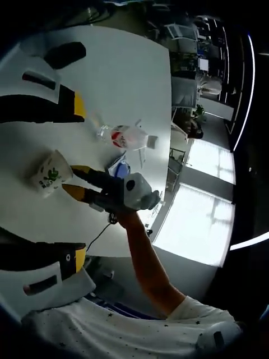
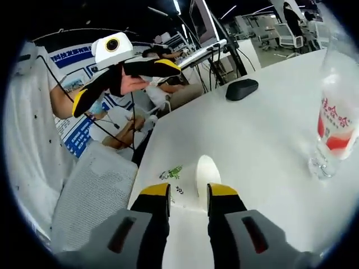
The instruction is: Arrange the tabletop items into an orderly group along one side of the table until the central work area is clear of visible clutter.
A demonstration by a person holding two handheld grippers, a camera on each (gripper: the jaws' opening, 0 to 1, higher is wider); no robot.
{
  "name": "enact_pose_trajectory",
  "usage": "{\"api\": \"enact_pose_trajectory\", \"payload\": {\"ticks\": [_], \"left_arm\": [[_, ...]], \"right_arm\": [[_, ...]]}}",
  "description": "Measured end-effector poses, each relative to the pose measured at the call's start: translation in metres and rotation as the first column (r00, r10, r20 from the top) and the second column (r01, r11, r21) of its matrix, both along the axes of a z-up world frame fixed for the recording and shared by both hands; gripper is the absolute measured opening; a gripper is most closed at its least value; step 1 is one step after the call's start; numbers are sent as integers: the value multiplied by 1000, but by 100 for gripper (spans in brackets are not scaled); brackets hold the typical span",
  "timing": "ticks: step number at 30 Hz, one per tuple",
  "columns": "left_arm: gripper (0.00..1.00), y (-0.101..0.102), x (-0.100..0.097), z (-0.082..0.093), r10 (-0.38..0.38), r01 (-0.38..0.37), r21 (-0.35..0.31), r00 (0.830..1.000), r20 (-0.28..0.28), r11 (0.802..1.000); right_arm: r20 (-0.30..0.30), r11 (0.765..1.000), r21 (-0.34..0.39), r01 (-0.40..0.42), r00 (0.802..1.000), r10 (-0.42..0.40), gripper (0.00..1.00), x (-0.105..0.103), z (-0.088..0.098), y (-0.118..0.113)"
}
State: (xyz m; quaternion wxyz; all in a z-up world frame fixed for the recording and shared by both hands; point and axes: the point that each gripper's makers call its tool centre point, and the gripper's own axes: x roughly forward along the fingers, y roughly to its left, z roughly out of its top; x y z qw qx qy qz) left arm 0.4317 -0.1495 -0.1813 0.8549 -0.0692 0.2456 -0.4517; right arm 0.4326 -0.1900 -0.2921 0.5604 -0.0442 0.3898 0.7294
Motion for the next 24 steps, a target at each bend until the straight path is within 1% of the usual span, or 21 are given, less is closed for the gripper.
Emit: {"api": "enact_pose_trajectory", "payload": {"ticks": [4,7,11,12,14,16,18,19,21,22,24], "left_arm": [[90,2,-1,-2,8,-8,-3,1000,-1,1000],[90,2,-1,-3,9,-9,-4,1000,-2,1000],[90,1,-1,-3,9,-9,-4,1000,-4,1000],[89,1,-1,-3,8,-8,-3,1000,-2,1000],[89,0,-1,-3,6,-6,-5,1000,-1,1000],[89,-1,-1,-3,4,-4,-2,1000,0,1000],[90,-2,-1,-2,3,-3,-5,1000,0,1000],[90,-2,-1,-2,2,-2,-6,1000,-1,1000],[90,-3,-1,-2,0,0,0,1000,1,1000],[90,-3,-2,-2,-1,1,1,1000,0,1000],[89,-4,-2,-2,-2,2,1,1000,0,1000]], "right_arm": [[-19,1000,-3,-12,1000,12,14,-2,-1,1],[-25,1000,1,-21,999,21,12,-4,0,0],[-54,999,4,-33,998,33,8,-8,4,-2],[-54,999,4,-36,998,36,8,-9,4,-2],[-81,998,17,-53,995,54,5,-14,8,-4],[-87,998,11,-57,995,58,4,-17,9,-6],[-113,998,21,-65,991,67,2,-21,13,-6],[-116,998,27,-63,991,66,1,-22,15,-6],[-143,997,53,-58,988,66,0,-24,23,-6],[-116,997,52,-50,992,56,0,-21,23,-6],[-114,997,44,-58,991,63,0,-24,24,-8]]}}
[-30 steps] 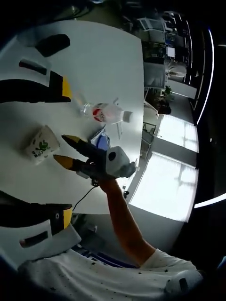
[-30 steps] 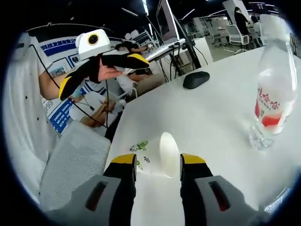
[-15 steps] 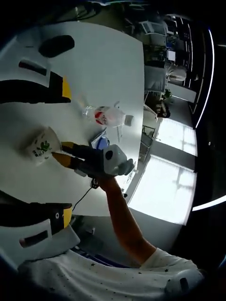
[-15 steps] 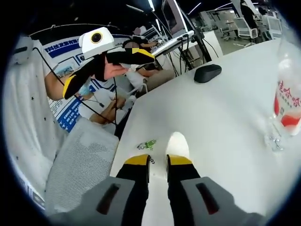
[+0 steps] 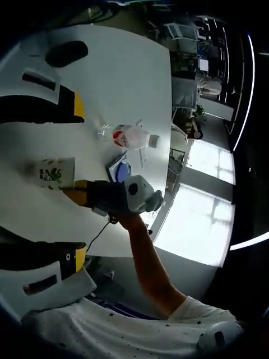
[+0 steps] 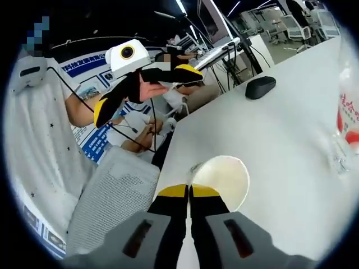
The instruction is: Arrange the tabletop items into an orderly group along one side of the table until the central work area is clear of visible clutter.
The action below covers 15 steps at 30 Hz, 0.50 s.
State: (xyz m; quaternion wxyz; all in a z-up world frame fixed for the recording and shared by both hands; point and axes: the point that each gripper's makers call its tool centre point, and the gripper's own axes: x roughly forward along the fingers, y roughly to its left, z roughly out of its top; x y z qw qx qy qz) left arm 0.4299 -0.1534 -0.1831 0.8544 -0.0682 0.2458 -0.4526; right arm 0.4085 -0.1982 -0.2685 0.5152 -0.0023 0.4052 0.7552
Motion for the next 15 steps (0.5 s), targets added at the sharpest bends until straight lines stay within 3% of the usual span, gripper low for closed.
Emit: {"api": "enact_pose_trajectory", "payload": {"ticks": [10,15], "left_arm": [[89,-2,-1,2,-10,10,-3,1000,7,1000],[89,-5,-2,4,-13,14,-5,1000,15,1000]], "right_arm": [[24,1000,0,29,999,-29,0,-5,14,-17],[68,998,2,60,996,-60,0,-3,28,-28]]}}
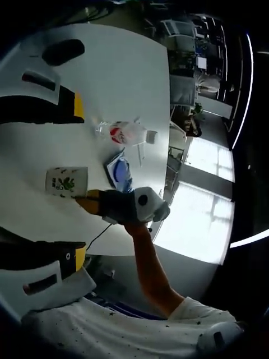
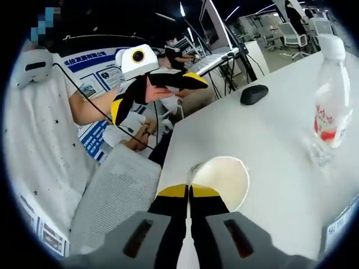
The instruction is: Arrange the tabletop items into an orderly group along one side of the table until the central work area is clear of visible clutter.
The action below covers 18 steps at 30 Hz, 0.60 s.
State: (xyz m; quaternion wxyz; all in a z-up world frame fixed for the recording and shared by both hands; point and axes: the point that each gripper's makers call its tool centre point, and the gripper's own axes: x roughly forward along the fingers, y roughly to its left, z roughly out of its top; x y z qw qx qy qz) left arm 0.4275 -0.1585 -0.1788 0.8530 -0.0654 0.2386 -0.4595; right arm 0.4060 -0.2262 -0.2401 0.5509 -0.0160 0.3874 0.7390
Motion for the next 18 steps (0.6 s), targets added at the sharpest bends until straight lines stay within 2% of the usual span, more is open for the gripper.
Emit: {"api": "enact_pose_trajectory", "payload": {"ticks": [7,9,12,14,18], "left_arm": [[89,-4,-2,2,-10,10,-3,1000,7,1000],[88,-5,-2,3,-10,10,-2,1000,8,1000],[88,-6,-3,4,-12,12,-2,1000,10,1000],[88,-7,-3,4,-13,13,-6,1000,12,1000],[88,-8,-4,4,-11,11,-10,1000,13,1000]], "right_arm": [[88,998,-13,56,995,-54,0,21,20,-21],[133,997,-45,63,990,-57,0,28,20,-29],[158,995,-54,80,985,-71,0,36,26,-36],[212,992,-95,83,975,-61,0,44,25,-44],[240,987,-136,86,969,-51,0,52,28,-51]]}}
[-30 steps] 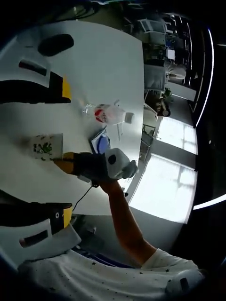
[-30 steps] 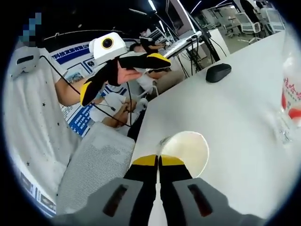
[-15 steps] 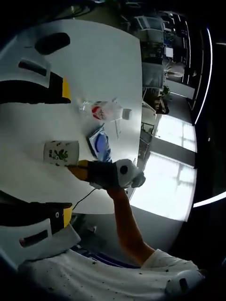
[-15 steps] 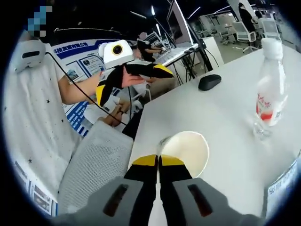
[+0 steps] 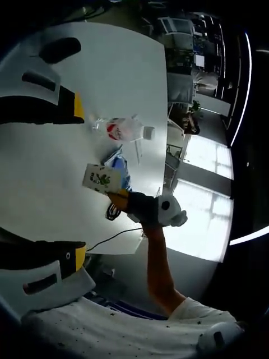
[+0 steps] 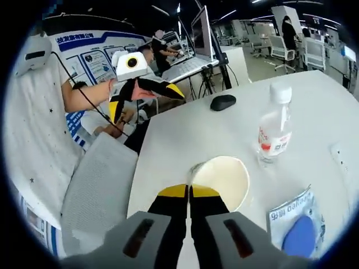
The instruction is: Arrange the tabletop items into an orderly group along one side of the table until the central work area is clear of visible clutter.
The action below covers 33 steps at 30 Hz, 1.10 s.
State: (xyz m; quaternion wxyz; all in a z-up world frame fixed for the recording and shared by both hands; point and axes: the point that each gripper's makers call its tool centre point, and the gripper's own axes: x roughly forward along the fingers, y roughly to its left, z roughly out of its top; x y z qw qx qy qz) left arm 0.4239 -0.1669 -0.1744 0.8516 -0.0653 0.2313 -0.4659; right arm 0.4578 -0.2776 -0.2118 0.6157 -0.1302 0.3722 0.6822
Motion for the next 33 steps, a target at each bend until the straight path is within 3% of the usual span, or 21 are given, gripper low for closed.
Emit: {"api": "enact_pose_trajectory", "payload": {"ticks": [4,5,8,11,14,16,19,24,27,30,33], "left_arm": [[88,-2,0,-1,-2,2,-2,1000,2,1000],[88,-2,0,-1,-2,2,-1,1000,2,1000],[88,-2,0,-1,-1,1,-2,1000,0,1000],[87,-1,1,-1,0,0,-1,1000,1,1000],[87,1,3,-2,4,-4,-1,1000,1,1000],[87,1,4,-2,7,-7,0,1000,1,1000],[87,2,5,-2,10,-10,-1,1000,2,1000],[87,4,6,-4,13,-13,2,1000,-1,1000],[87,5,5,-5,14,-14,5,1000,-2,1000],[87,5,5,-6,16,-16,8,1000,-3,1000],[87,6,5,-6,20,-20,6,1000,-4,1000]], "right_arm": [[50,999,-45,0,999,2,0,14,0,-7],[94,997,-75,-7,995,14,0,22,-2,-11],[145,994,-113,-9,989,26,0,33,-2,-13],[254,979,-199,-37,963,87,0,51,-6,-18],[309,967,-248,-55,942,133,0,65,-10,-18],[319,965,-258,-53,938,137,0,72,-12,-16],[374,948,-310,-68,908,188,0,84,-16,-18],[414,913,-394,-109,866,282,0,95,-28,-19],[430,905,-407,-123,849,309,0,99,-32,-16],[458,886,-443,-140,814,357,0,105,-38,-16],[464,876,-457,-154,799,383,0,105,-43,-15]]}}
